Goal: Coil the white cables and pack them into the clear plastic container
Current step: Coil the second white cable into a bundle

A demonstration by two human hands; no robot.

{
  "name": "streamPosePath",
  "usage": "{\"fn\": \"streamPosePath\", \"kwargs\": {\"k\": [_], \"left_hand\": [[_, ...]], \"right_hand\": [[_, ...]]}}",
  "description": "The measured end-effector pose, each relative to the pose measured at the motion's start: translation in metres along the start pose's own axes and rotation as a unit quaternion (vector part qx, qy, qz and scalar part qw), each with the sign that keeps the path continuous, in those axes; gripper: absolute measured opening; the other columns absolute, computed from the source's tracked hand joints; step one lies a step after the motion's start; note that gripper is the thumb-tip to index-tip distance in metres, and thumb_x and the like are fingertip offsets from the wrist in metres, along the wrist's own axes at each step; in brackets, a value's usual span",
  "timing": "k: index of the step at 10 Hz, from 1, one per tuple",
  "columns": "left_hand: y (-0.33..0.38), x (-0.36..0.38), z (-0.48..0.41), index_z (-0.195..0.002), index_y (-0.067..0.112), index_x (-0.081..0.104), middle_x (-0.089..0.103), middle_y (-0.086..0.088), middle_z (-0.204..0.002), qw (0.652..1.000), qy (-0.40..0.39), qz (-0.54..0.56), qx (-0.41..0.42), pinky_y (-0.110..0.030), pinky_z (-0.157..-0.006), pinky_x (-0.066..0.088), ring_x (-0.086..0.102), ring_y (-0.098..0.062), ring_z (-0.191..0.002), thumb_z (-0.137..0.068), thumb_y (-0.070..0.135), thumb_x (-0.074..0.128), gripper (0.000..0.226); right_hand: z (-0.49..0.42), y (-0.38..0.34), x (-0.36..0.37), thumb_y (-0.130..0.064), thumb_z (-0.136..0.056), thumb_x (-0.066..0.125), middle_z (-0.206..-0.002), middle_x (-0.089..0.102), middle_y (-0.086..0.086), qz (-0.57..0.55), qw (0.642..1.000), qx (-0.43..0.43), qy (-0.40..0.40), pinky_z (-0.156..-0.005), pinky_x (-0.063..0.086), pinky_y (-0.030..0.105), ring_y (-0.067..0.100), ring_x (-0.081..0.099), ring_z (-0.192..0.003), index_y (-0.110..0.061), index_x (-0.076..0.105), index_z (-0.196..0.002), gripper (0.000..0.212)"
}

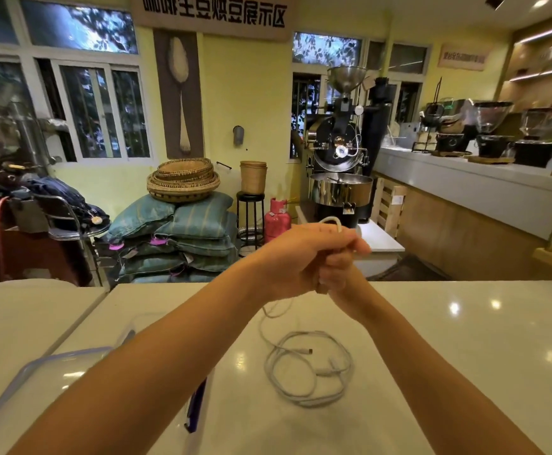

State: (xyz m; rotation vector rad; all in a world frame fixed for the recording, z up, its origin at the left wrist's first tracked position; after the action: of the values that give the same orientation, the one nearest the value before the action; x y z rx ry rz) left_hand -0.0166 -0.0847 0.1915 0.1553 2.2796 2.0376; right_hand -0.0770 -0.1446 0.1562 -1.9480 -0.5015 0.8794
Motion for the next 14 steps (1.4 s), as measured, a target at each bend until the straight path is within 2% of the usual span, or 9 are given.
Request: {"fn": "streamPosePath", "kwargs": {"k": [1, 2, 3, 6, 7, 8, 10, 12, 14], "left_hand": [[0.015, -0.002, -0.003, -0.077, 0.010, 0.058, 0.048, 0.007, -0.050, 0.999, -0.026, 0.033, 0.014, -0.015, -0.047, 0.038, 0.043, -0.005, -0.046, -0.095, 0.014, 0.033, 0.031], [0.035, -0.014, -0.007, -0.077, 0.007, 0.057, 0.050, 0.005, -0.052, 0.999, 0.011, 0.028, 0.045, -0.016, -0.050, 0.042, 0.046, -0.006, -0.048, -0.094, 0.011, 0.032, 0.031], [0.048, -0.035, -0.005, -0.078, 0.005, 0.058, 0.053, 0.003, -0.054, 0.994, 0.098, -0.012, 0.056, -0.017, -0.053, 0.045, 0.048, -0.008, -0.052, -0.096, 0.009, 0.031, 0.033], [0.031, -0.074, 0.007, -0.070, 0.010, 0.061, 0.063, 0.003, -0.060, 0.933, 0.237, -0.268, 0.047, -0.012, -0.066, 0.049, 0.059, -0.005, -0.059, -0.094, 0.007, 0.040, 0.032], [0.012, -0.069, 0.015, -0.077, 0.002, 0.064, 0.060, -0.005, -0.068, 0.923, 0.211, -0.323, 0.002, -0.005, -0.046, 0.040, 0.053, 0.003, -0.048, -0.094, 0.006, 0.040, 0.030], [-0.009, -0.057, 0.023, -0.081, 0.006, 0.063, 0.062, -0.003, -0.066, 0.956, 0.116, -0.270, -0.025, -0.010, -0.052, 0.041, 0.053, -0.004, -0.053, -0.094, 0.007, 0.036, 0.030], [-0.020, -0.031, 0.033, -0.075, 0.010, 0.066, 0.054, 0.004, -0.053, 1.000, 0.006, 0.018, 0.025, -0.020, -0.061, 0.051, 0.051, -0.008, -0.050, -0.088, 0.024, 0.032, 0.039], [-0.008, -0.018, 0.036, -0.075, 0.014, 0.064, 0.053, 0.007, -0.059, 0.988, -0.116, 0.084, 0.063, -0.021, -0.067, 0.051, 0.052, -0.006, -0.054, -0.087, 0.028, 0.046, 0.026], [0.006, -0.021, 0.025, -0.058, 0.017, 0.058, 0.049, 0.007, -0.049, 0.995, -0.038, 0.069, 0.069, -0.020, -0.056, 0.045, 0.048, -0.006, -0.045, -0.088, 0.023, 0.036, 0.038]], "right_hand": [[-0.004, 0.011, 0.011, 0.001, -0.092, 0.039, -0.121, 0.049, 0.034, -0.027, 0.995, -0.094, 0.018, -0.082, 0.049, 0.026, 0.042, 0.050, -0.114, 0.015, 0.039, -0.125, 0.035], [0.003, 0.014, 0.024, -0.006, -0.094, 0.039, -0.064, 0.054, 0.004, -0.073, 0.994, -0.069, -0.045, -0.066, 0.052, 0.026, 0.008, 0.054, -0.054, -0.010, 0.058, -0.077, 0.026], [0.012, 0.008, 0.028, -0.015, -0.097, 0.037, -0.054, 0.041, 0.000, -0.093, 0.993, -0.007, -0.065, -0.042, 0.036, 0.015, 0.003, 0.037, -0.041, -0.022, 0.060, -0.082, 0.028], [0.022, -0.014, -0.014, -0.023, -0.090, 0.051, -0.057, 0.046, -0.011, 0.195, 0.974, -0.115, -0.009, -0.054, 0.038, 0.009, -0.003, 0.046, -0.051, -0.021, 0.057, -0.073, 0.019], [0.016, -0.032, -0.036, -0.025, -0.085, 0.057, -0.057, 0.049, -0.014, 0.233, 0.958, -0.167, 0.012, -0.056, 0.042, 0.005, -0.012, 0.051, -0.054, -0.013, 0.067, -0.083, 0.016], [-0.003, -0.047, -0.056, -0.035, -0.068, 0.068, -0.056, 0.054, -0.014, 0.239, 0.944, -0.218, 0.060, -0.052, 0.045, 0.006, -0.007, 0.056, -0.056, -0.008, 0.070, -0.074, 0.027], [-0.024, -0.056, -0.071, -0.018, -0.063, 0.075, -0.058, 0.056, -0.004, 0.113, 0.965, -0.224, 0.073, -0.053, 0.047, 0.008, 0.000, 0.055, -0.049, -0.022, 0.057, -0.059, 0.018], [-0.038, -0.028, -0.052, -0.006, -0.079, 0.060, -0.049, 0.060, -0.010, -0.105, 0.983, -0.147, 0.017, -0.051, 0.046, 0.007, -0.004, 0.054, -0.048, -0.014, 0.057, -0.066, 0.016], [-0.029, 0.006, 0.007, -0.014, -0.090, 0.047, -0.045, 0.058, -0.007, -0.304, 0.951, -0.006, -0.054, -0.043, 0.044, 0.015, 0.004, 0.054, -0.046, -0.011, 0.057, -0.066, 0.026]]}}
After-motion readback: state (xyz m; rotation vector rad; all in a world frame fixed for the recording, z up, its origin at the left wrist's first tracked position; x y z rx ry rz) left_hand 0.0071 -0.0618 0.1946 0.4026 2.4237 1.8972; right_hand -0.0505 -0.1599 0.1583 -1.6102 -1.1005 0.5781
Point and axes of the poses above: each hand's wrist, its own z-axis away from the middle knuckle, its own x-axis out of the palm, y = z × x, the point moved 1 cm from there along -z, towards the middle knuckle
